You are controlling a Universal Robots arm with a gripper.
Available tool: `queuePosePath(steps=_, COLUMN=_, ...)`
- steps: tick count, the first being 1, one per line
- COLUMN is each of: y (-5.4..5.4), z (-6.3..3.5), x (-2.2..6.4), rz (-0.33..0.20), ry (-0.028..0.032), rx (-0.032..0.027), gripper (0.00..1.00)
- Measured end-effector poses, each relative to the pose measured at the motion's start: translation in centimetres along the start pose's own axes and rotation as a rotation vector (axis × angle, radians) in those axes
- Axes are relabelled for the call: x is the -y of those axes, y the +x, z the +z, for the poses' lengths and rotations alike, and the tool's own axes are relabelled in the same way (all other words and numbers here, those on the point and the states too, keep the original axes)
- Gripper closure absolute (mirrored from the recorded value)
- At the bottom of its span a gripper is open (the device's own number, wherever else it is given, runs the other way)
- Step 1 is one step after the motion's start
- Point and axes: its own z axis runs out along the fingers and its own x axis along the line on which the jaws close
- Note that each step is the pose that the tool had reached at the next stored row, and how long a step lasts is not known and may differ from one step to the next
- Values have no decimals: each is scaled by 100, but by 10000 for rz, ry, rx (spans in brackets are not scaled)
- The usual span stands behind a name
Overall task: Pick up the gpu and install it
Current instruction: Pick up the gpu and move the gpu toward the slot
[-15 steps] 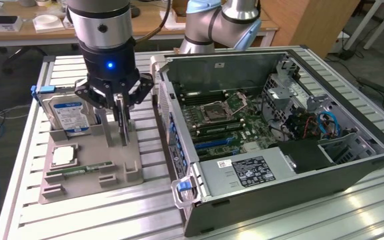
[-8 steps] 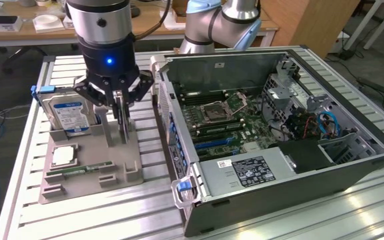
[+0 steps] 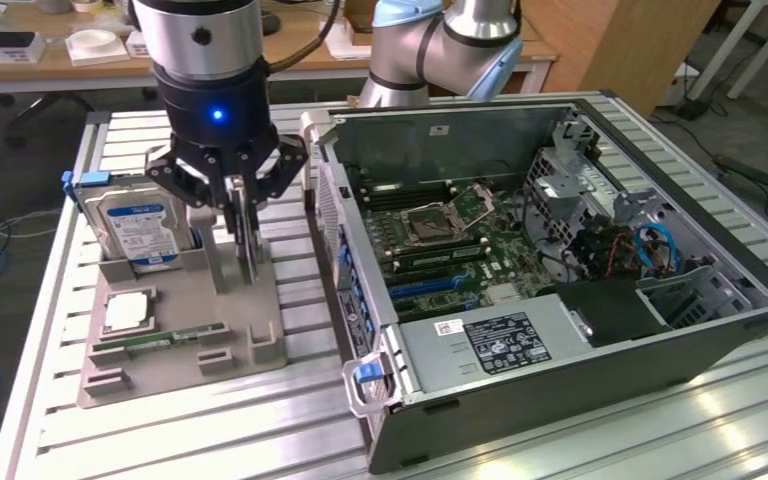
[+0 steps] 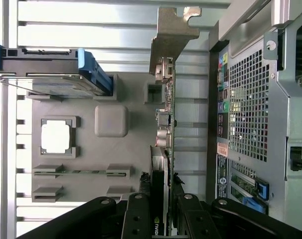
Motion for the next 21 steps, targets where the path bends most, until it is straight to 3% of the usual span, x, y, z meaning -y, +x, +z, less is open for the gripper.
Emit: queuePosePath(steps=21, y=-3, z=-189, x=-12, rz=0, ry=-6, rx=-1, gripper=73)
